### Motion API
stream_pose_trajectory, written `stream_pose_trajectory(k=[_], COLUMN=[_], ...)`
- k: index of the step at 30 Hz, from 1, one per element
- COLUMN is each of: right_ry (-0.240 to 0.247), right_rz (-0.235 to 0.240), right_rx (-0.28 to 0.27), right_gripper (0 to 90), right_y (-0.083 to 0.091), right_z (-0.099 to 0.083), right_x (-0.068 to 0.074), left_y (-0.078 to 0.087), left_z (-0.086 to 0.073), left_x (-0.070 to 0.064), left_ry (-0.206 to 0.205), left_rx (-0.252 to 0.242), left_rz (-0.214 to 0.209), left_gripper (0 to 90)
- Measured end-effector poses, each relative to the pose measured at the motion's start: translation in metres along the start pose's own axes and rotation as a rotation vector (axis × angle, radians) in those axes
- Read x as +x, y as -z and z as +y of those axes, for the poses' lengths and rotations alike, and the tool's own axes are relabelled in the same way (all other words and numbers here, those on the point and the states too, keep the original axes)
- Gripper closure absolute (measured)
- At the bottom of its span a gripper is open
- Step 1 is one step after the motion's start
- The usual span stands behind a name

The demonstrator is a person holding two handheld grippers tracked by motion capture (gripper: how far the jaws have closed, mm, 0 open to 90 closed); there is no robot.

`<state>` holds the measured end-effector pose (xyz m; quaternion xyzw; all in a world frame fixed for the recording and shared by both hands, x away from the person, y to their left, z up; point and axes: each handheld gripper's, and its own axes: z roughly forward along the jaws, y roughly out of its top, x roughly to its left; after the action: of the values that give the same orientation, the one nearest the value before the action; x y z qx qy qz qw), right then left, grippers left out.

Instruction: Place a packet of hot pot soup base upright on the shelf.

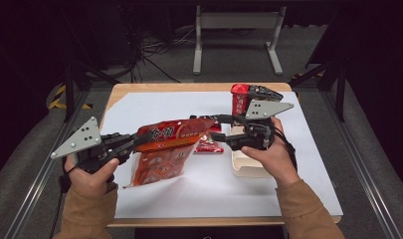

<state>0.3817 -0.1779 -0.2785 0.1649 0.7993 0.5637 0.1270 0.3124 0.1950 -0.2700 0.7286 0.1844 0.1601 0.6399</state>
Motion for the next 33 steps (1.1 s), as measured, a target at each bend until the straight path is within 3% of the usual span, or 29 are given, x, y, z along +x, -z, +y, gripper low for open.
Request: stream_pose_trajectory(k=[5,13,26,33], right_ry=[0.001,0.009,0.078,0.093], right_rz=[0.057,0.125,0.235,0.238], right_rx=[-0.017,-0.026,-0.034,-0.048], right_gripper=[40.1,42.7,85.8,89.7], right_y=[-0.007,-0.019,-0.023,-0.017], right_z=[0.0,-0.002,-0.002,0.003], right_x=[0.004,0.009,0.016,0.022], left_y=[-0.005,-0.01,-0.009,-0.008], left_z=[0.001,0.001,-0.001,-0.002], left_x=[-0.003,-0.008,-0.005,-0.002], left_ry=[0.004,-0.005,-0.004,0.007], left_rx=[-0.012,-0.021,-0.035,-0.055], left_rz=[-0.045,-0.068,-0.055,-0.056], left_gripper=[90.0,90.0,90.0,90.0])
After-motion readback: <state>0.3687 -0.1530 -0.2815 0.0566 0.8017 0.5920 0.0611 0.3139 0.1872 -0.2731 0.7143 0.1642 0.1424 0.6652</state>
